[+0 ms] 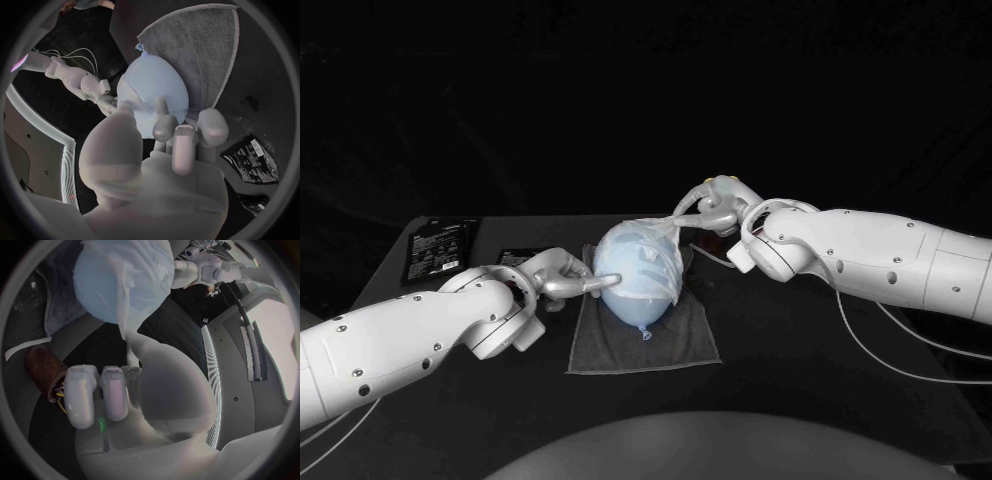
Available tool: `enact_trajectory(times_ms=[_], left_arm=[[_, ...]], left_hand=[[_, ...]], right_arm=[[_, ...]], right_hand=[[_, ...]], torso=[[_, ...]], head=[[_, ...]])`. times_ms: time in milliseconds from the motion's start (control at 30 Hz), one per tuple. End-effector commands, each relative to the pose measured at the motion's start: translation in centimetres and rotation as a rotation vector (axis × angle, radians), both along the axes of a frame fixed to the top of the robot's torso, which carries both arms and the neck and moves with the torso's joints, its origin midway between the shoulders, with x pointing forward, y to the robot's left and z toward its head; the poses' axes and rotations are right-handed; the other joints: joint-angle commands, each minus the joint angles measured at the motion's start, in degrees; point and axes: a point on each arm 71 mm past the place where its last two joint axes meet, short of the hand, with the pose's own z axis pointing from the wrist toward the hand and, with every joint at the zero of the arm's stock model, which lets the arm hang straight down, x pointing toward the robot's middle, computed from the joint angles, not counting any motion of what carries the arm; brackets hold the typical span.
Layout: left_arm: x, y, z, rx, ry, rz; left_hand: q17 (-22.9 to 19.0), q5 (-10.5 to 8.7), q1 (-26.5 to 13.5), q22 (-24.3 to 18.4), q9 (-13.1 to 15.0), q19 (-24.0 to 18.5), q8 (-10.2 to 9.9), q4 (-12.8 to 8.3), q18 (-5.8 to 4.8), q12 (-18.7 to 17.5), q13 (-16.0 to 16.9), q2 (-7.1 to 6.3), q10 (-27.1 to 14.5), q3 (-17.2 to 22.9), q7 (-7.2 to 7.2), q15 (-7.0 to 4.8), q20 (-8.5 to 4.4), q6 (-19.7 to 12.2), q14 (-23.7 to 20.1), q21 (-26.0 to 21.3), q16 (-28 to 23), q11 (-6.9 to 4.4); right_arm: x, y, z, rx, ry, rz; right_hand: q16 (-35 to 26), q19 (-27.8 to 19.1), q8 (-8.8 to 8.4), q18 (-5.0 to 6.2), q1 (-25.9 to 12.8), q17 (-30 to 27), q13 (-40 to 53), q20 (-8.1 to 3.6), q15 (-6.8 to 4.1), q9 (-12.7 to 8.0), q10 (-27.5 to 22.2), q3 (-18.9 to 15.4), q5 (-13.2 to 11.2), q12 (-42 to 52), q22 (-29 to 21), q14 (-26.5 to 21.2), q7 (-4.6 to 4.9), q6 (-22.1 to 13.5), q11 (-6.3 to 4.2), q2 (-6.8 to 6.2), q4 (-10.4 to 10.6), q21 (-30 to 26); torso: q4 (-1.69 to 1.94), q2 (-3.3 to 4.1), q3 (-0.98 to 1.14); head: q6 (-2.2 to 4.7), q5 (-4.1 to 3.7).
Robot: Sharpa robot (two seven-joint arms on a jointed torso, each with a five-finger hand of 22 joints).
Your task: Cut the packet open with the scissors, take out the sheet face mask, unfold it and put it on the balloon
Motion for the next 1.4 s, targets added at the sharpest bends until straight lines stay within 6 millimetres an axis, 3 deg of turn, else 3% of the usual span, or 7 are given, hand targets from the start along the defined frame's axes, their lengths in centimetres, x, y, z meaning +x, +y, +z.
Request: enact_trajectory(times_ms=[33, 533, 733, 1233, 1333, 1367, 1400], left_arm=[[-0.1, -0.3, -0.1, 0.055, 0.010, -0.038], [0.0, -0.3, -0.3, 0.097, 0.023, -0.044], [0.1, -0.1, -0.4, 0.106, 0.026, -0.034], [0.5, 0.3, -0.5, 0.113, 0.026, -0.020], [0.4, 0.7, -0.1, 0.074, 0.000, -0.011], [0.4, 0.9, 0.1, 0.049, -0.015, -0.007], [0.3, 1.2, 0.3, 0.018, -0.031, -0.006]], left_hand=[[12.79, -0.29, -0.26, 0.20, 0.11, 0.44, 0.48, 0.06, -0.64, 0.51, 0.26, 0.15, 0.56, -0.20, -0.45, -0.36, 0.01, -0.08, 5.41, 0.33, 0.30, 0.05], [12.70, -0.36, 8.26, 0.67, -0.56, 0.51, 2.04, -0.22, -0.70, 1.09, 0.53, 7.77, 0.49, 3.10, -0.72, -0.63, -0.28, -1.26, 5.38, 0.61, 0.30, -0.23], [12.63, -0.37, 8.60, 0.73, -0.83, 0.49, 2.16, -0.18, -0.70, 1.10, 0.48, 9.37, 0.42, 2.77, -0.65, -0.58, -0.27, -1.44, 5.36, 0.62, 0.28, -0.17], [12.43, -0.38, 8.80, 0.67, -1.09, 0.41, 2.30, -0.20, -0.69, 1.06, 0.33, 10.32, 0.35, 2.06, -0.61, -0.54, -0.24, -1.58, 5.31, 0.58, 0.22, -0.14], [7.51, -0.35, 9.22, -4.69, -1.71, -3.07, 1.64, -0.16, 0.37, -3.08, -5.34, 8.44, -2.87, 0.15, 0.17, -0.04, -0.02, -3.36, 3.98, -2.48, -1.50, 0.54], [2.27, -0.33, 9.64, -10.21, -2.18, -6.79, 0.91, 0.02, 1.38, -7.29, -10.72, 7.10, -6.41, -0.53, 1.06, 0.63, 0.29, -5.15, 2.29, -5.90, -3.67, 1.29], [-2.79, -0.33, 10.00, -15.91, -2.57, -10.77, 0.21, 0.17, 2.33, -11.70, -16.13, 6.87, -10.27, -0.58, 1.68, 1.22, 0.69, -6.86, 0.32, -9.70, -6.12, 2.38]], right_arm=[[0.1, 0.1, 0.1, -0.008, -0.004, 0.008], [1.3, -0.3, 0.1, -0.067, -0.030, -0.038], [1.7, -0.2, 0.1, -0.084, -0.035, -0.033], [2.1, 0.2, 0.3, -0.091, -0.042, -0.018], [2.0, 0.3, 0.3, -0.089, -0.042, -0.012], [2.0, 0.4, 0.3, -0.088, -0.042, -0.010], [2.0, 0.4, 0.3, -0.087, -0.042, -0.009]], right_hand=[[0.20, 5.39, 0.26, -1.17, -0.57, 15.08, 15.10, -0.36, -1.15, 0.08, 5.79, 0.27, 0.07, 0.28, 14.43, 6.86, -0.04, -0.19, -0.09, 0.19, 0.08, 0.28], [0.20, 5.37, 0.44, -1.15, -0.93, 15.08, 15.10, -0.37, -1.16, 0.17, 5.79, 0.80, 0.07, 0.28, 14.40, 6.86, -0.05, -0.22, -0.11, 0.08, -0.11, 0.20], [0.20, 5.30, 0.49, -1.11, -1.05, 15.08, 15.10, -0.37, -1.16, 0.19, 5.79, 0.98, 0.08, 0.28, 14.35, 6.86, -0.05, -0.25, -0.11, 0.04, -0.17, 0.03], [0.20, 5.22, 0.55, -1.06, -1.30, 15.08, 15.10, -0.36, -1.15, 0.23, 5.79, 1.23, 0.07, 0.28, 14.28, 6.86, -0.06, -0.34, -0.11, -0.11, -0.27, -0.21], [0.20, 5.17, 0.57, -1.03, -1.36, 15.08, 15.10, -0.36, -1.15, 0.24, 5.79, 1.31, 0.07, 0.28, 14.24, 6.86, -0.06, -0.37, -0.11, -0.15, -0.31, -0.32], [0.20, 5.17, 0.57, -1.03, -1.36, 15.08, 15.10, -0.36, -1.15, 0.24, 5.79, 1.31, 0.07, 0.28, 14.24, 6.86, -0.06, -0.37, -0.11, -0.15, -0.31, -0.32], [0.20, 5.17, 0.57, -1.03, -1.36, 15.08, 15.10, -0.36, -1.15, 0.24, 5.79, 1.31, 0.07, 0.28, 14.24, 6.86, -0.06, -0.37, -0.11, -0.15, -0.31, -0.32]], torso=[[0.03, 0.00, 0.01], [0.01, -0.01, 0.03], [0.03, 0.00, 0.01], [-0.02, -0.07, 0.05], [0.02, -0.03, 0.07], [0.04, -0.02, 0.05], [0.06, -0.02, 0.04]], head=[[0.00, -0.09], [0.00, -0.29], [0.00, -0.27], [0.00, -0.40], [0.00, -0.50], [0.00, -0.63], [0.00, -0.76]])
